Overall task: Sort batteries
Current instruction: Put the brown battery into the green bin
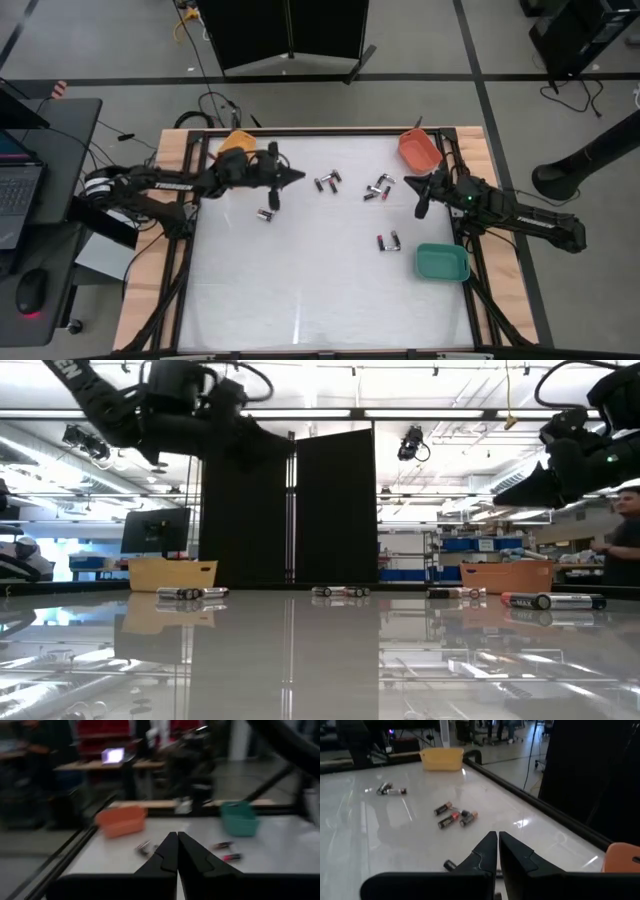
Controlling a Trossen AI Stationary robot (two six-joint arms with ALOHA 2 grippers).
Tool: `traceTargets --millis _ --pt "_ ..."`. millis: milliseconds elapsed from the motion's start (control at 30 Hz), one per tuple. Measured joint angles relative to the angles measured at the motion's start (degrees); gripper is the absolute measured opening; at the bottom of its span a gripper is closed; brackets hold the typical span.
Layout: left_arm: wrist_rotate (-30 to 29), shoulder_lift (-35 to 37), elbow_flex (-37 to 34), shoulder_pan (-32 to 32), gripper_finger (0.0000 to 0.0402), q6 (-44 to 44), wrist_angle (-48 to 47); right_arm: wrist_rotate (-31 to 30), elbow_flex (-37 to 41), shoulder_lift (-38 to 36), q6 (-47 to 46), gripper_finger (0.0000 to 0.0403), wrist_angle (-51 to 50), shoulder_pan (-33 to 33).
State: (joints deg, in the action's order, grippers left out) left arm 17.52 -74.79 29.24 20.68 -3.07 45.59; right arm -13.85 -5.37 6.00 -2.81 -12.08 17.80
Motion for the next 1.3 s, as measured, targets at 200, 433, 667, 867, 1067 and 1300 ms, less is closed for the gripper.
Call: traceTargets --millis 200,433,667,867,1067,1300 --pt "4.5 -0.1 -2.3 -0.6 0.001 0.0 4.4 0.0 0.0 0.0 0.0 0.003 6.6 0.0" --pt "3.9 -1.2 -2.3 -0.6 0.001 -1.3 3.9 0.0 0.0 0.2 0.0 0.003 18.3 0.0" --pt "3.5 -7.0 -2.3 -0.6 0.001 -6.1 10.3 1.2 0.0 4.5 1.4 0.002 25.6 0.0" --pt "3.6 -12.7 -2.3 -0.4 0.001 -5.6 21.8 1.5 -2.8 13.5 0.9 0.0011 28.1 0.0" --pt "4.2 -14.6 -2.3 0.0 0.001 -6.1 23.3 3.3 -14.0 25.5 1.4 0.0012 16.1 -1.1" --pt "5.6 -14.6 -2.3 2.3 0.001 -5.4 19.7 4.3 -28.4 40.7 -1.1 0.0032 1.0 -2.9"
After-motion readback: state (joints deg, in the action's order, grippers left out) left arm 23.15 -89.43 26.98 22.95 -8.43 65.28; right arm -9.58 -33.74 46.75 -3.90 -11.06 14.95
